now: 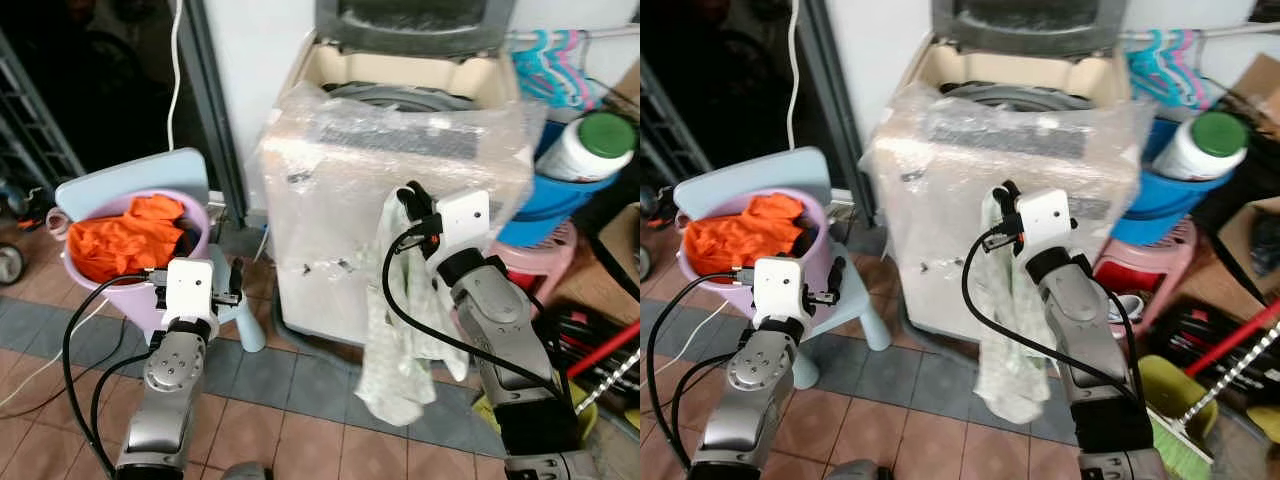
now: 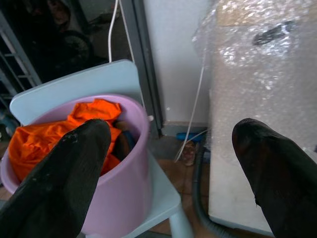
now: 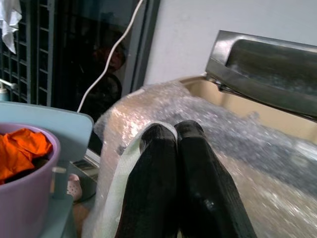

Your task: Clothes washing

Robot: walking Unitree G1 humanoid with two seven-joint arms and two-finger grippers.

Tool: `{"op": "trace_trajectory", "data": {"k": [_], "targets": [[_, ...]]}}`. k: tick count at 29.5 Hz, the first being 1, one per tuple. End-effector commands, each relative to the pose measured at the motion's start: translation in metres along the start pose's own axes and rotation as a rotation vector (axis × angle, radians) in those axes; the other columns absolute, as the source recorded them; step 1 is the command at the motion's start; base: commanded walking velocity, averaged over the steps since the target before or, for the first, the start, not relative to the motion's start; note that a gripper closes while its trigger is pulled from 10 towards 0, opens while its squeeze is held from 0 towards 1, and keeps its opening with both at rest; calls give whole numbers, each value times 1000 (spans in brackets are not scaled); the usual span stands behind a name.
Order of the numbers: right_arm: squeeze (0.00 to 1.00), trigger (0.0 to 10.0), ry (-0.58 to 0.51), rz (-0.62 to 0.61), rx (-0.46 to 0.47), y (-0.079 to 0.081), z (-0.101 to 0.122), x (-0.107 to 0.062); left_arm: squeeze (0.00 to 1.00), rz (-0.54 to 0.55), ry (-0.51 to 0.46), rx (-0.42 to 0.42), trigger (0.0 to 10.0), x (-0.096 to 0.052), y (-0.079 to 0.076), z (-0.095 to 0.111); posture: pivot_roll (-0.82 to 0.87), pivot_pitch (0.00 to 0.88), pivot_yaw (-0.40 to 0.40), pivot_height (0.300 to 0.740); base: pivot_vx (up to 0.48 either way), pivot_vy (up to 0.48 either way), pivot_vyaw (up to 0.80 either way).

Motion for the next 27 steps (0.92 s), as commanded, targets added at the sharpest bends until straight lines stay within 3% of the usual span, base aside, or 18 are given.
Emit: {"op": "trace_trajectory", "data": {"k": [1,8,15,22,27], "targets": [[0,10000,-51,0,-6,-4,13,7,0,-1,-6,6,10000,5,-1,3,-44,0,28,740,409,255,425],[0,10000,-48,-77,-27,-26,19,16,0,-17,-10,12,10000,7,-3,6,-41,0,32,740,446,36,59],[0,10000,-70,-203,-19,-59,32,32,0,-43,4,-8,10000,6,-5,4,-40,0,42,740,480,0,0],[0,10000,-201,-82,-148,-78,87,70,0,-62,0,-14,10000,10,-13,6,-51,0,41,740,480,0,0],[0,10000,-285,-93,-223,-107,149,99,0,-65,4,-26,10000,12,-16,5,-51,0,31,740,470,0,0]]}}
Point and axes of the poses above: a point about 5 cm out from each wrist's last joint towards the gripper, its own x axis pointing out of the wrist towards the gripper, its own z axis along the axis of the wrist's last joint, y = z × x, the point moved 1 cm from there along x, pointing out of the wrist towards the gripper, and after that the axes turned 2 degrees about -x, right-handed, at the moved point
